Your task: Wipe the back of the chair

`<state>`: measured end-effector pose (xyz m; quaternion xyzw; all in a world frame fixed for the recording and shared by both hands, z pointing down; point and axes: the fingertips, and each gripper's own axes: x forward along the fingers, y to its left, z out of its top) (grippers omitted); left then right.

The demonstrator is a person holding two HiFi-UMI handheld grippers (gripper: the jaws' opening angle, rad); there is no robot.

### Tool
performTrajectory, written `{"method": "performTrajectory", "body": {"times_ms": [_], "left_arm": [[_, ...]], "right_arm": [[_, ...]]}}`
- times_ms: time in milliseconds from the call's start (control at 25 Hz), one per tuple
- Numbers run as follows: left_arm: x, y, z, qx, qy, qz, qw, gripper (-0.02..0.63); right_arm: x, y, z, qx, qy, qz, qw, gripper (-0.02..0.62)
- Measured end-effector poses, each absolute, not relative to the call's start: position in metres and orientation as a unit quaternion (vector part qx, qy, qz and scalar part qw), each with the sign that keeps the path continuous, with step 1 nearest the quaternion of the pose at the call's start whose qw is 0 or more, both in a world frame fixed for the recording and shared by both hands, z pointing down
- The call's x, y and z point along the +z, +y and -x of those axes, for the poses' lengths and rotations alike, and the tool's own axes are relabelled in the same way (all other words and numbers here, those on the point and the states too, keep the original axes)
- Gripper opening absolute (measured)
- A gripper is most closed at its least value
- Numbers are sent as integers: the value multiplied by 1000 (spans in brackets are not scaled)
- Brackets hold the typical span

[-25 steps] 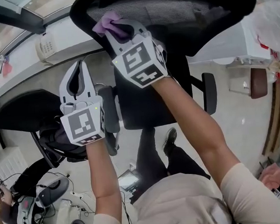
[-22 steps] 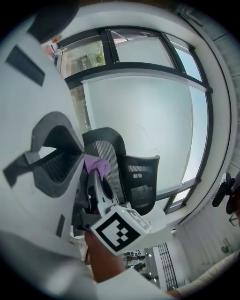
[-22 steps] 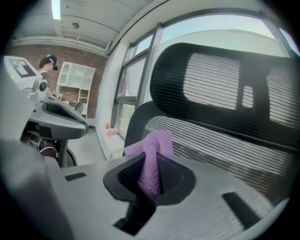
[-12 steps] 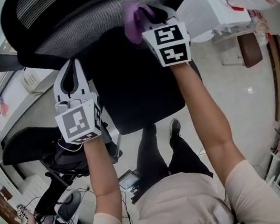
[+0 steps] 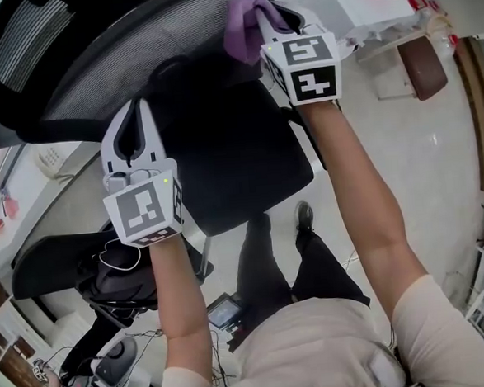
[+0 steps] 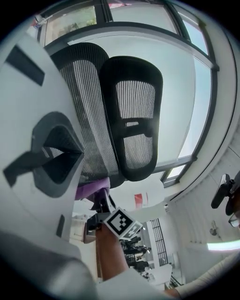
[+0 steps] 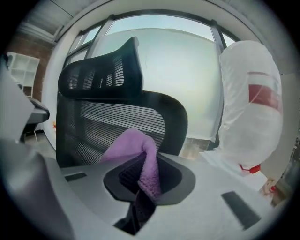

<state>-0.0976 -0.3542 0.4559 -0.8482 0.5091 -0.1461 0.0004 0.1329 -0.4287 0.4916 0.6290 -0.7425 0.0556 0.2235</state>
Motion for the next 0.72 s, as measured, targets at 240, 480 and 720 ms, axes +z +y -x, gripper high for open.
{"method": "performTrajectory", "body": {"times_ms": [240,480,720], "left_arm": [[461,-351,148,-144,544,827,-10,9],[466,-342,230,-142,591,794,-23,9],[475,-327,308,-149,636,756,-37,9]], "right_arm": [[501,-427,-52,45,-783,-577,231,37],[521,-414,111,31,-852,-463,241,37],[527,-393,252,13,-903,-355,240,37]]}}
